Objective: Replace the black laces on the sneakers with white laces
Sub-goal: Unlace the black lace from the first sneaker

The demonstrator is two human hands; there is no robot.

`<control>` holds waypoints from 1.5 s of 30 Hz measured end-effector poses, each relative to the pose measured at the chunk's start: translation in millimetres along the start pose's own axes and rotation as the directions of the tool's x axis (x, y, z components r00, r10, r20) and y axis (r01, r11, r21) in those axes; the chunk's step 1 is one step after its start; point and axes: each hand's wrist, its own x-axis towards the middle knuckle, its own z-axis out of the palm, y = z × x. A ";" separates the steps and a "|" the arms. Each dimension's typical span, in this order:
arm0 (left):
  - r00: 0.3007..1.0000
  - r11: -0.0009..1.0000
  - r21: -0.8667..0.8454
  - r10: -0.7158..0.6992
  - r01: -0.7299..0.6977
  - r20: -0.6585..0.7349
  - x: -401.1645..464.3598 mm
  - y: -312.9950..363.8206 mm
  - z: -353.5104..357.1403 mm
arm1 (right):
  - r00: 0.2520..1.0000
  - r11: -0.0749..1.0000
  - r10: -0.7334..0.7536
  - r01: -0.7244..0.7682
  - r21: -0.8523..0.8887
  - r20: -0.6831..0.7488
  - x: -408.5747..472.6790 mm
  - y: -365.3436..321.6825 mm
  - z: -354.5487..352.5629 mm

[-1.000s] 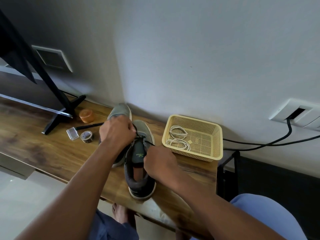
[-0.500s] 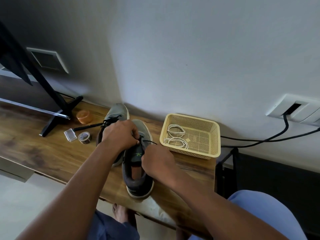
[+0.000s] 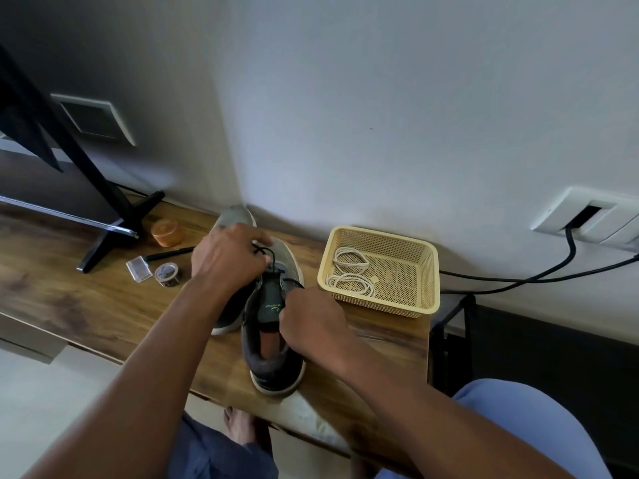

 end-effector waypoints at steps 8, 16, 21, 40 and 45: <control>0.993 0.992 0.093 0.073 -0.082 0.096 -3.0 3.1 9.0 | 1.000 1.000 0.020 -0.020 0.023 0.003 1.0 -0.4 -0.2; 0.988 0.990 0.098 0.093 -0.105 0.124 -5.7 10.4 9.9 | 1.000 0.999 0.028 -0.028 0.022 -0.011 2.4 -0.2 1.5; 0.997 0.993 0.113 0.020 -0.028 0.075 -3.1 0.2 10.1 | 1.000 0.999 0.026 -0.026 0.034 -0.009 1.8 0.2 2.7; 0.924 0.955 0.060 -0.263 0.290 -0.278 -0.1 -17.5 -8.5 | 1.000 0.998 0.029 -0.029 0.056 0.003 4.1 4.0 6.4; 0.957 0.976 0.069 -0.184 0.204 -0.222 -3.7 -12.9 -11.9 | 0.999 1.000 0.001 0.000 0.031 -0.039 5.4 5.5 3.2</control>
